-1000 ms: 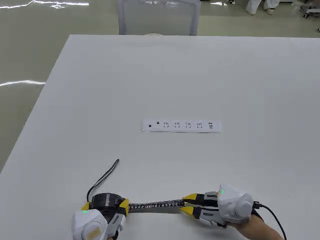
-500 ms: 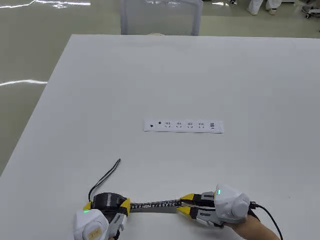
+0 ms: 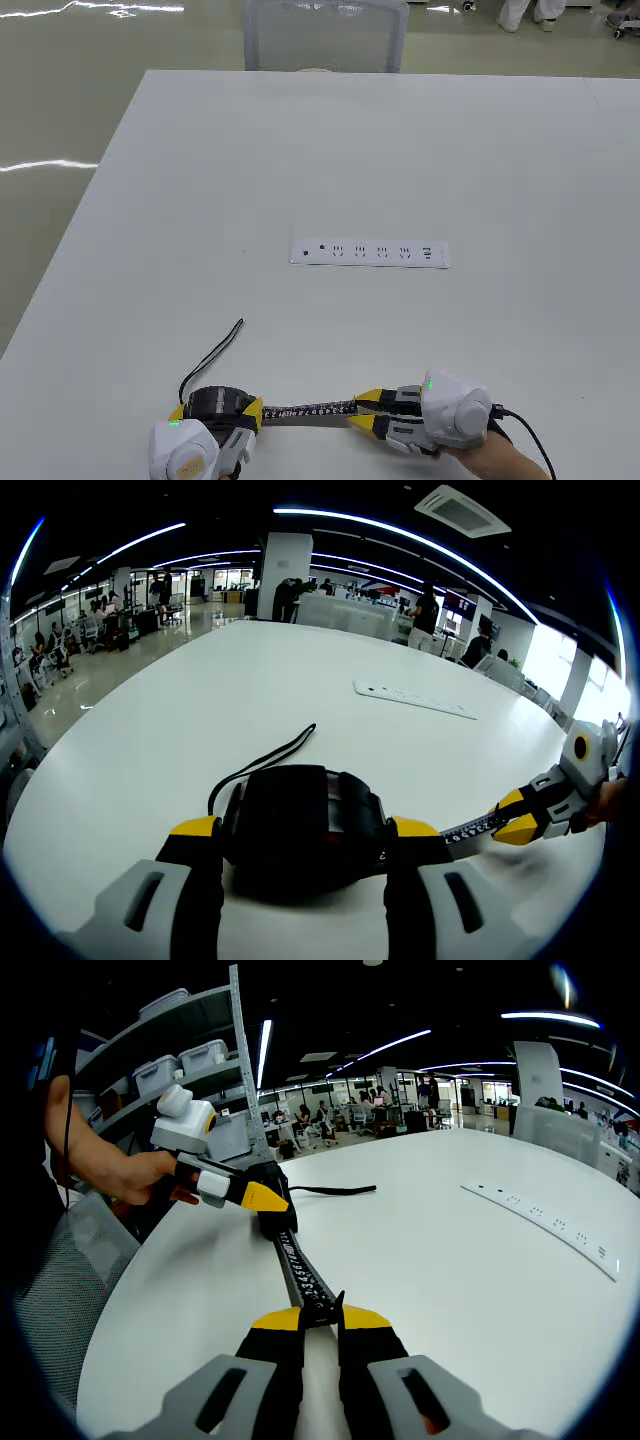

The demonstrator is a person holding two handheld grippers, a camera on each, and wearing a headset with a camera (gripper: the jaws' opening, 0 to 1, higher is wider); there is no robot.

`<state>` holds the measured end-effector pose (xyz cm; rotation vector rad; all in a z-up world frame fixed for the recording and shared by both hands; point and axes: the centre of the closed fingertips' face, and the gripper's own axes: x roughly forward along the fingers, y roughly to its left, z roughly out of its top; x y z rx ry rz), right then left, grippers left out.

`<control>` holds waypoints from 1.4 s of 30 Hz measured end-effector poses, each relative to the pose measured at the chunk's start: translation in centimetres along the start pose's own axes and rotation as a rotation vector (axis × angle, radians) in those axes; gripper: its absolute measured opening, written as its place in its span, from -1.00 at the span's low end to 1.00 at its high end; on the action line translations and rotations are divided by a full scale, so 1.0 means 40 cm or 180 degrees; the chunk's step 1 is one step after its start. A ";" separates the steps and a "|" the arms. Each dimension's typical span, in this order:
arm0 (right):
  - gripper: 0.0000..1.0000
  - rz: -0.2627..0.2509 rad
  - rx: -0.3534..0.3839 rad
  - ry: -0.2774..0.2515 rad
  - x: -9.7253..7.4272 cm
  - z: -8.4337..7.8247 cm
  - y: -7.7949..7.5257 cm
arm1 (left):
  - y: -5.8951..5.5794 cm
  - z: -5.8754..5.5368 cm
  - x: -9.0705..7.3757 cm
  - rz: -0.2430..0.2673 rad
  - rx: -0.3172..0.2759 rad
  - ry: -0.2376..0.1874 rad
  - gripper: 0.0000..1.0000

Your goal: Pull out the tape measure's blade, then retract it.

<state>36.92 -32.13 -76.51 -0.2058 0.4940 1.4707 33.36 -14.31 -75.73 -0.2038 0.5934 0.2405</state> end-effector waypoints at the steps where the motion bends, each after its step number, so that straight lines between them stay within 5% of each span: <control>1: -0.79 0.0000 0.0000 -0.0001 0.001 0.002 0.002 | 0.000 0.000 0.000 0.0000 0.0001 -0.0001 0.25; 42: -0.79 -0.0037 -0.0014 -0.0031 0.024 0.021 0.005 | 0.000 0.001 -0.003 -0.0044 -0.0067 0.0016 0.22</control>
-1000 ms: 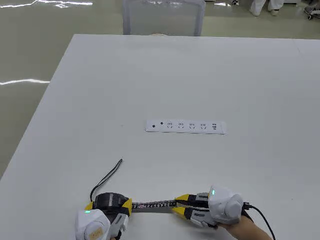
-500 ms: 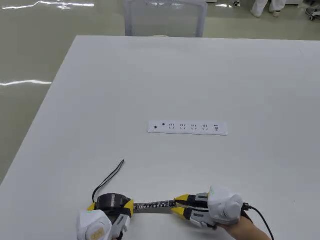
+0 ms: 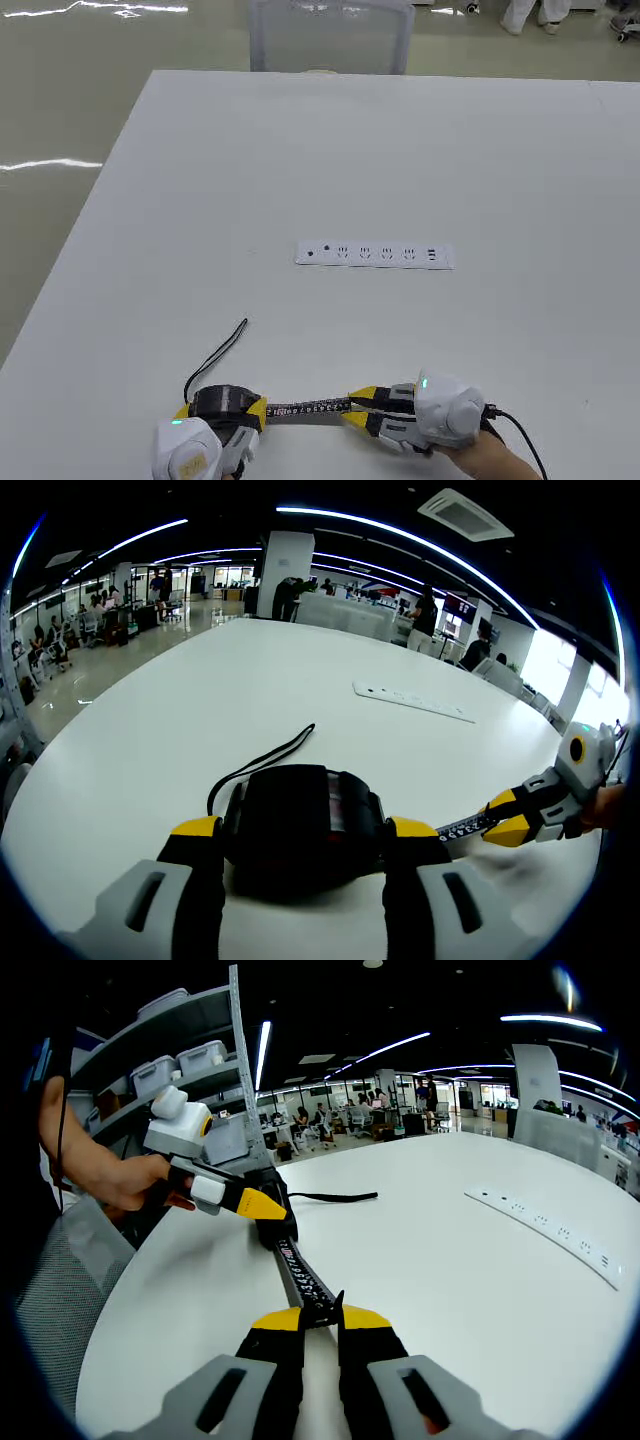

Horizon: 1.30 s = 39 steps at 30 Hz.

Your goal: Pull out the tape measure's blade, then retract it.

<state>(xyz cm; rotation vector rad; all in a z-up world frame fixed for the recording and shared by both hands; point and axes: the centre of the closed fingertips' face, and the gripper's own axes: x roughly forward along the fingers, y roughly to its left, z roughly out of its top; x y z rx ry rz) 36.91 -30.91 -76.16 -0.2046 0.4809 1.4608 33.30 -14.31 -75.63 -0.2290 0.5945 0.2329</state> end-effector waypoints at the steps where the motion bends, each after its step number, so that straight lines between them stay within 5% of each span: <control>1: -0.79 0.0001 -0.0003 0.0004 -0.001 0.000 0.001 | 0.000 0.000 0.000 -0.0001 0.0003 0.0001 0.22; 22: -0.79 -0.0042 0.0009 -0.0008 0.004 -0.003 0.000 | -0.002 0.000 0.001 0.0009 0.0013 -0.0053 0.27; 39: -0.78 -0.0032 0.0050 -0.0024 0.004 -0.008 0.009 | 0.001 0.003 0.015 0.0285 -0.0109 -0.0131 0.36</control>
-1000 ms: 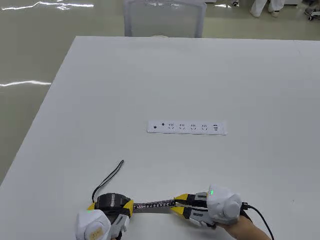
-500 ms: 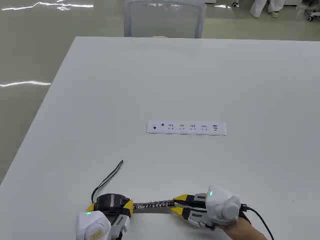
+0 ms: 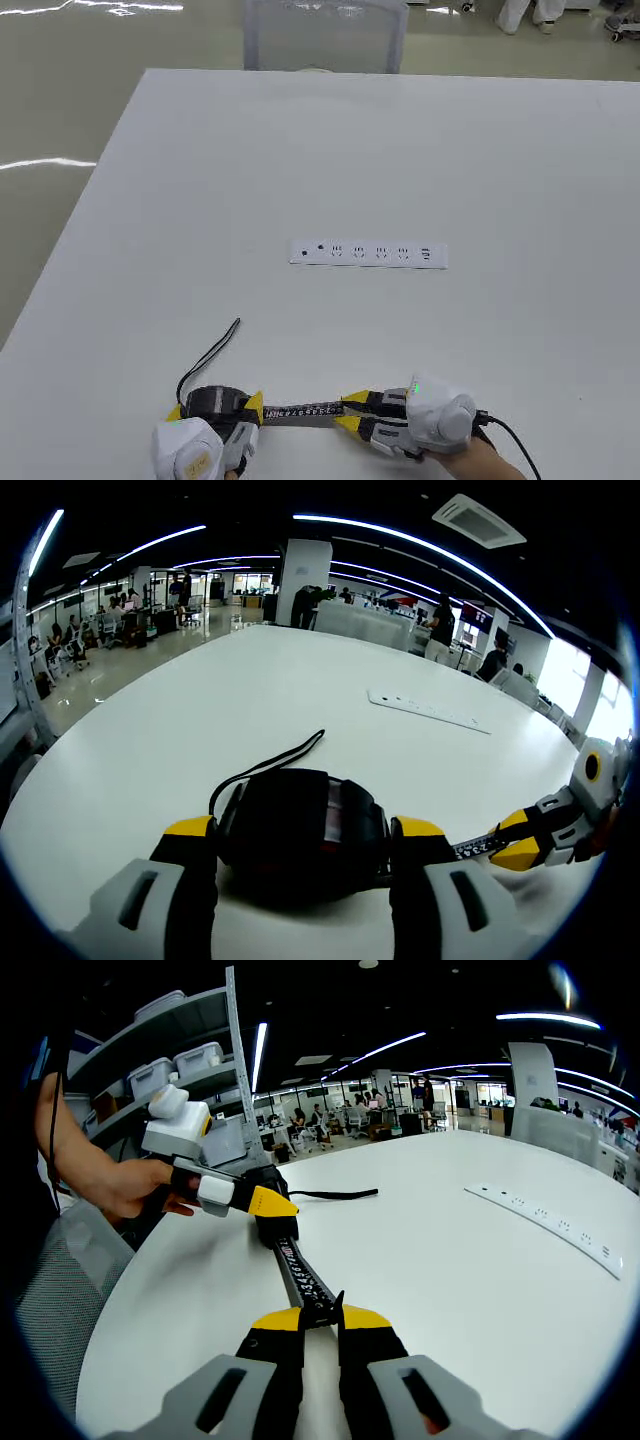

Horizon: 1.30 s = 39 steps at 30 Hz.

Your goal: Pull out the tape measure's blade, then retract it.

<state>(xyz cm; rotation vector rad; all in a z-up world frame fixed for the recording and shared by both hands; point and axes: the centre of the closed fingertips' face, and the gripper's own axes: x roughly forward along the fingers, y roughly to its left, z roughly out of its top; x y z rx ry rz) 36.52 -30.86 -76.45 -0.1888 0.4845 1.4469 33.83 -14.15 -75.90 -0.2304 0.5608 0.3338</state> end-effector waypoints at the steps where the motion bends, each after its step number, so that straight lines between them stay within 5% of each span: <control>1: -0.78 0.0000 0.0005 -0.0002 0.000 0.001 0.001 | 0.002 -0.003 0.003 0.0030 -0.0001 0.0001 0.37; 39: -0.78 0.0000 0.0061 -0.0057 0.035 0.002 0.016 | 0.006 -0.003 -0.003 -0.0059 -0.0026 0.0094 0.26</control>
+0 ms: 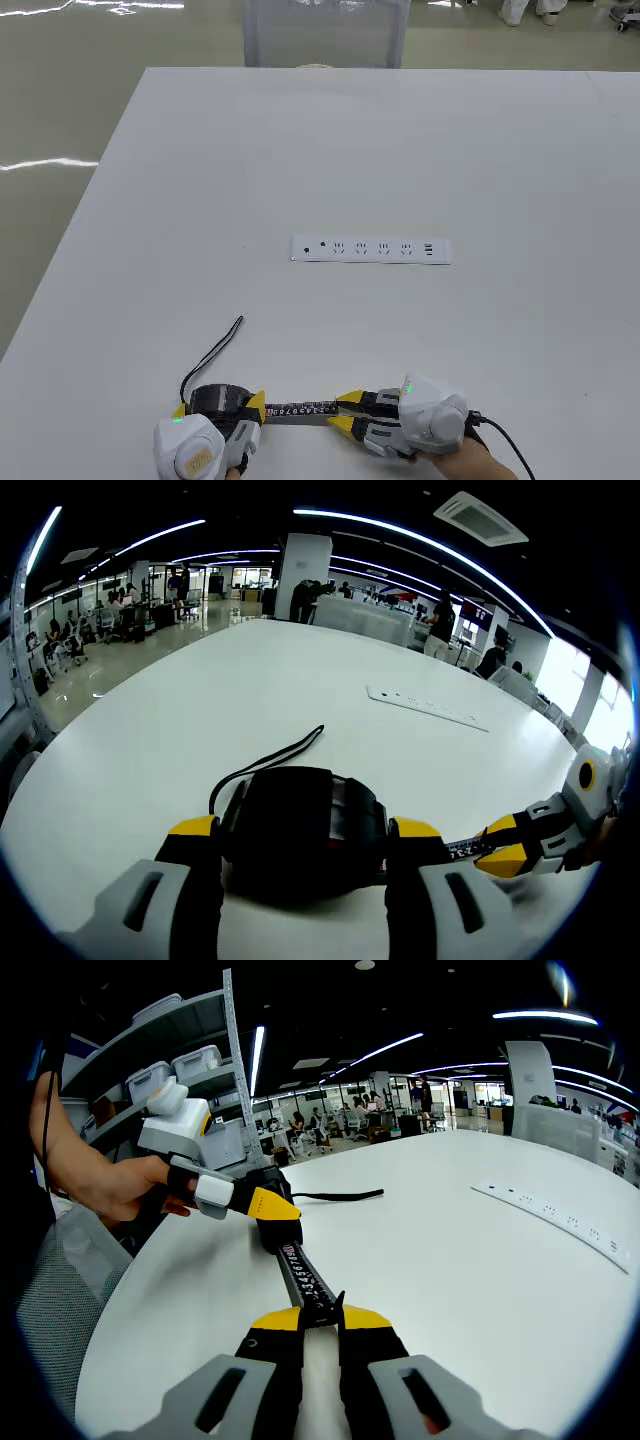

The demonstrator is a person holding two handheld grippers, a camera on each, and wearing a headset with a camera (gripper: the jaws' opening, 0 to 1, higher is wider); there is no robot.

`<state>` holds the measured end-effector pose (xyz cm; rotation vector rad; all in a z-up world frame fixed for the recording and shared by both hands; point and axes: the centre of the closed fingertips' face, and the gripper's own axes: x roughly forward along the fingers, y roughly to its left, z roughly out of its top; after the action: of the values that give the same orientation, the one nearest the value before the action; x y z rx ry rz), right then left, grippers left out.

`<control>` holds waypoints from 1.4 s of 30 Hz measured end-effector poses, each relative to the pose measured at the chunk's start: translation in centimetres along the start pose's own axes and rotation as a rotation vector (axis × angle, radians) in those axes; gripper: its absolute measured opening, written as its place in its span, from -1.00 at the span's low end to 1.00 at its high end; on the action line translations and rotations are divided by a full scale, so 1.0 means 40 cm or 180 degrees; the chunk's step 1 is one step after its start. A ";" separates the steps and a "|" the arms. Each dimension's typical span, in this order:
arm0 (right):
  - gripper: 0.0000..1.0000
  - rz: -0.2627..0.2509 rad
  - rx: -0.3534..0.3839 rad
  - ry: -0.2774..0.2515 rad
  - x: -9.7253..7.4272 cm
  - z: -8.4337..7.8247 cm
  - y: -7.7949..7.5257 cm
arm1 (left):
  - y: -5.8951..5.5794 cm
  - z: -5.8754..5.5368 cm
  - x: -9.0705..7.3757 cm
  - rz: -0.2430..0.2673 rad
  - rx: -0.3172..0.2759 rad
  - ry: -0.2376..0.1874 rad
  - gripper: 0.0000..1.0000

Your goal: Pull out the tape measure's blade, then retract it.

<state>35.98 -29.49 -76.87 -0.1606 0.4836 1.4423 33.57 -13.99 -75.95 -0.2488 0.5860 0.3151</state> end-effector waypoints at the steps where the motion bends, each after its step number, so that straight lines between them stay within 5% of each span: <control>1: -0.78 0.0001 0.0002 -0.0001 0.001 0.000 0.001 | 0.000 0.000 0.000 -0.0004 -0.0005 0.0001 0.26; 42: -0.78 0.0050 -0.0031 -0.0045 0.052 0.014 0.014 | 0.007 0.005 -0.002 -0.0094 -0.0242 0.0015 0.27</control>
<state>35.65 -27.30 -77.13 -0.1546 0.4671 1.4604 33.50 -13.69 -75.76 -0.3310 0.5752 0.3087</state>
